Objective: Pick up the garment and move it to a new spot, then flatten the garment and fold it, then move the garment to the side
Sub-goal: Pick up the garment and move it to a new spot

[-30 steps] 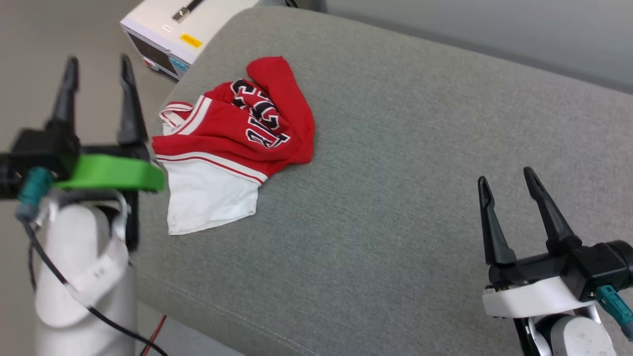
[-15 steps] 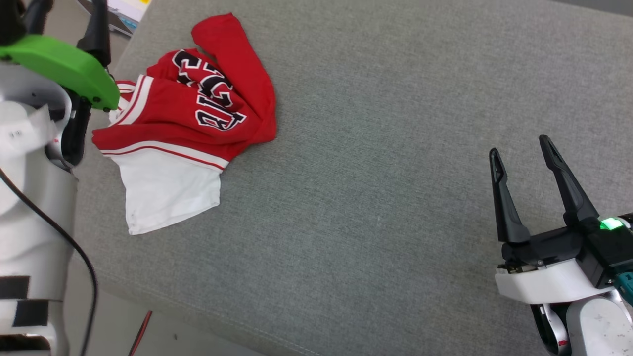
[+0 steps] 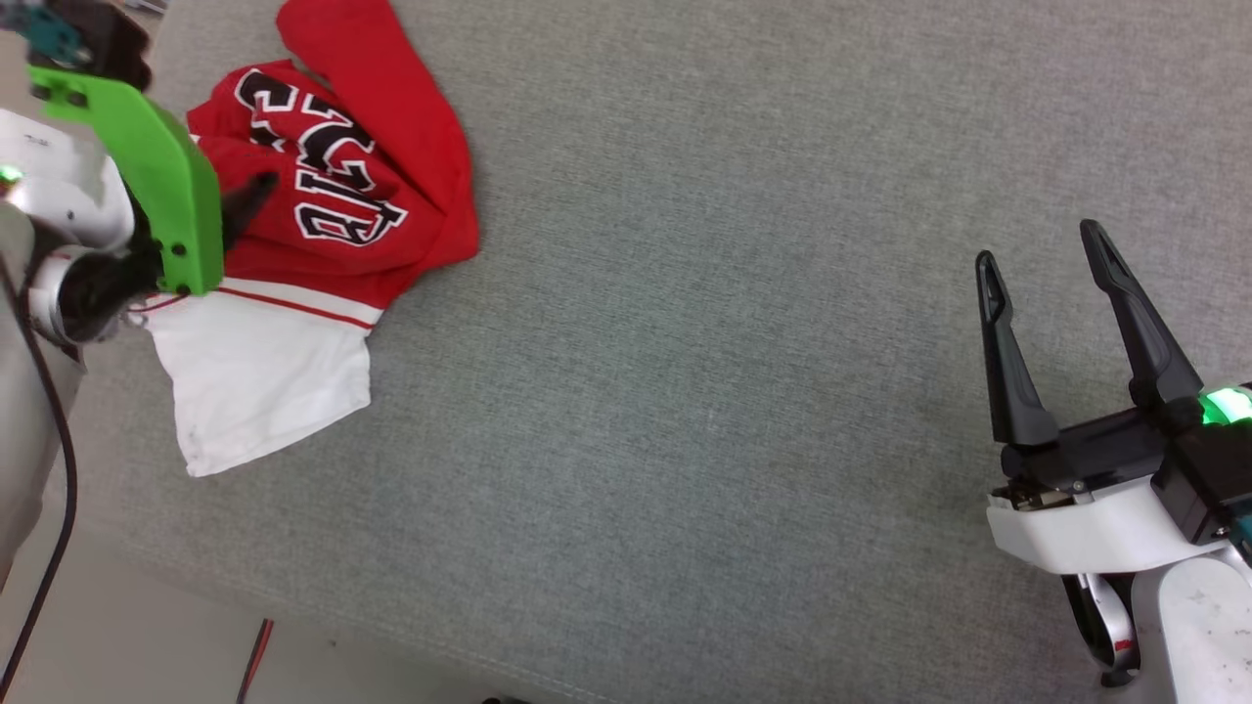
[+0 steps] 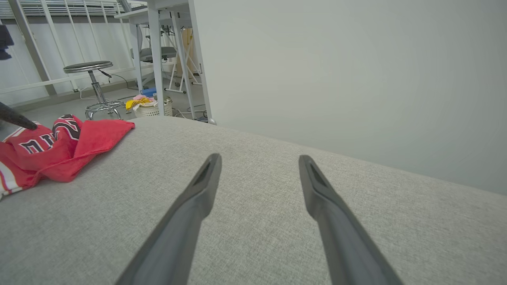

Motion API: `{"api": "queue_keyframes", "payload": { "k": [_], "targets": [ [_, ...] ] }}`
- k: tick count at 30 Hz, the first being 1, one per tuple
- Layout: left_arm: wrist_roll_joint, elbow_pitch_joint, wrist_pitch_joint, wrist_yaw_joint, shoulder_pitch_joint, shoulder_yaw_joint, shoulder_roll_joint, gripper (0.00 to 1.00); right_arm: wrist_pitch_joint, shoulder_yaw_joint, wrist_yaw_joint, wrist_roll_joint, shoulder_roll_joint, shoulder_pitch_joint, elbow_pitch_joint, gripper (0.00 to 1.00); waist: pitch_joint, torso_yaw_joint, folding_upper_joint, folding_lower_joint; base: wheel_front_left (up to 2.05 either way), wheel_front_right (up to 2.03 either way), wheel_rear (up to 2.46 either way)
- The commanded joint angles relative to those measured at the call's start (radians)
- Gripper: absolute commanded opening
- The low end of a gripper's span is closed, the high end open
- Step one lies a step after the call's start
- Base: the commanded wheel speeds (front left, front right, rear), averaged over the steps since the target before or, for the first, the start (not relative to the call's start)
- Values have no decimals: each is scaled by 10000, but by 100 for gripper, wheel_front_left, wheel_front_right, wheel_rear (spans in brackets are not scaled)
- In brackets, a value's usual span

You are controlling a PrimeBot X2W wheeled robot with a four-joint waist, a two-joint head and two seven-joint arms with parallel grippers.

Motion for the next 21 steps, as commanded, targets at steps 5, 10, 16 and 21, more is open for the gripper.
{"api": "queue_keyframes", "payload": {
  "k": [5,10,16,21],
  "targets": [
    [-549,172,670,-26,-72,-1114,225,100,-47,42,-7,-88,-87,-403,-88,100,534,-423,0,-1,0,0,0],
    [-782,725,735,-26,22,-1941,43,100,-47,148,-7,-99,-109,-584,-86,100,799,-653,0,-1,0,0,0],
    [-924,1141,643,-26,34,-3065,-198,100,-47,135,-7,-138,-76,-675,-95,100,933,-791,0,-1,0,0,0],
    [-1025,1268,230,-26,-257,-3854,-157,0,-47,102,-7,-132,-44,-683,-4,100,701,-712,0,-1,0,0,0]
  ]
}}
